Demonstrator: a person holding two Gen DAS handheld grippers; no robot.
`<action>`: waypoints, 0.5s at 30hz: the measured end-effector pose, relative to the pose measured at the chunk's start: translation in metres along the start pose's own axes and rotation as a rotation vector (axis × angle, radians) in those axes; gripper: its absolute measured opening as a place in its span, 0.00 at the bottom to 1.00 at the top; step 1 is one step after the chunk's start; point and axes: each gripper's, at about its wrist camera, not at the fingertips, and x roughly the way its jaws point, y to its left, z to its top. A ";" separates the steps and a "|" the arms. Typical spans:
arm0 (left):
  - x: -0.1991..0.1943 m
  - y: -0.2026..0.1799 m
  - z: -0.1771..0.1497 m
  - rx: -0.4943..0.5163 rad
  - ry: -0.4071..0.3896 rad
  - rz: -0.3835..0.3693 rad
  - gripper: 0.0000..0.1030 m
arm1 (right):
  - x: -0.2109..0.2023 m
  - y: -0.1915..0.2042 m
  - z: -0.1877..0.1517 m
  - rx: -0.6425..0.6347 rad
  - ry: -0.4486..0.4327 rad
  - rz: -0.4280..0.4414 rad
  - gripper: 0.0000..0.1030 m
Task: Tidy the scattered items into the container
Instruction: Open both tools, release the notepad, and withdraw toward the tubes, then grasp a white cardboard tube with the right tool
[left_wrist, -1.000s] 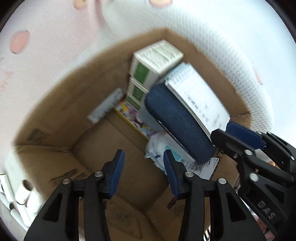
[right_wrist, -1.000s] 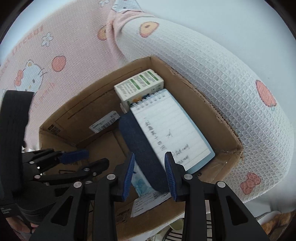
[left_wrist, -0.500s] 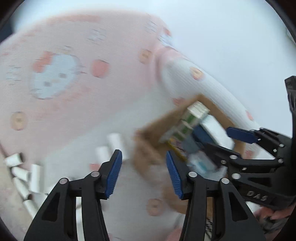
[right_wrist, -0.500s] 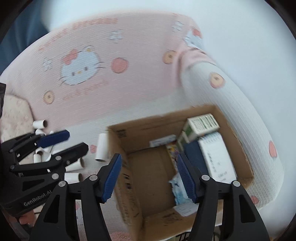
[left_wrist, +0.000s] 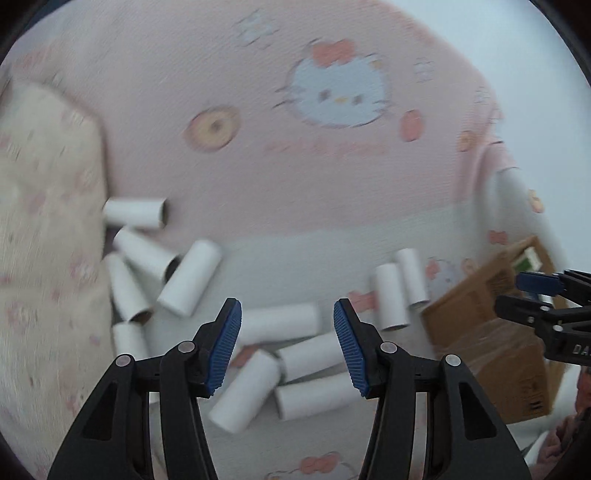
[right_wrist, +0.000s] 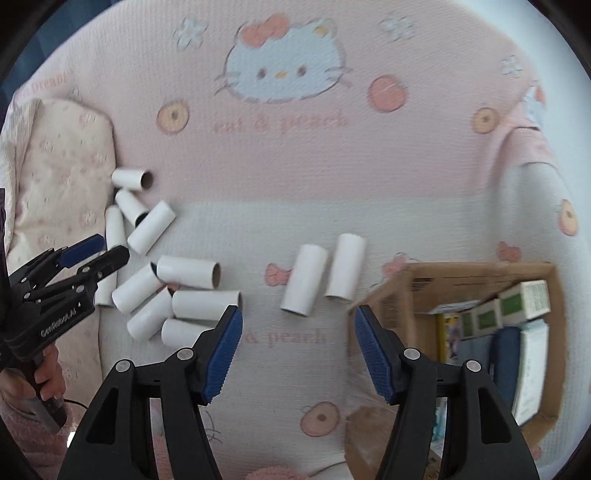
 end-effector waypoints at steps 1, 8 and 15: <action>0.007 0.008 -0.004 -0.015 0.019 0.011 0.55 | 0.010 0.004 0.001 -0.007 0.022 0.009 0.59; 0.049 0.025 -0.035 0.025 0.132 0.098 0.55 | 0.074 0.032 -0.006 -0.076 0.146 0.046 0.59; 0.084 0.024 -0.055 0.089 0.290 0.068 0.55 | 0.120 0.046 -0.005 -0.107 0.232 0.094 0.59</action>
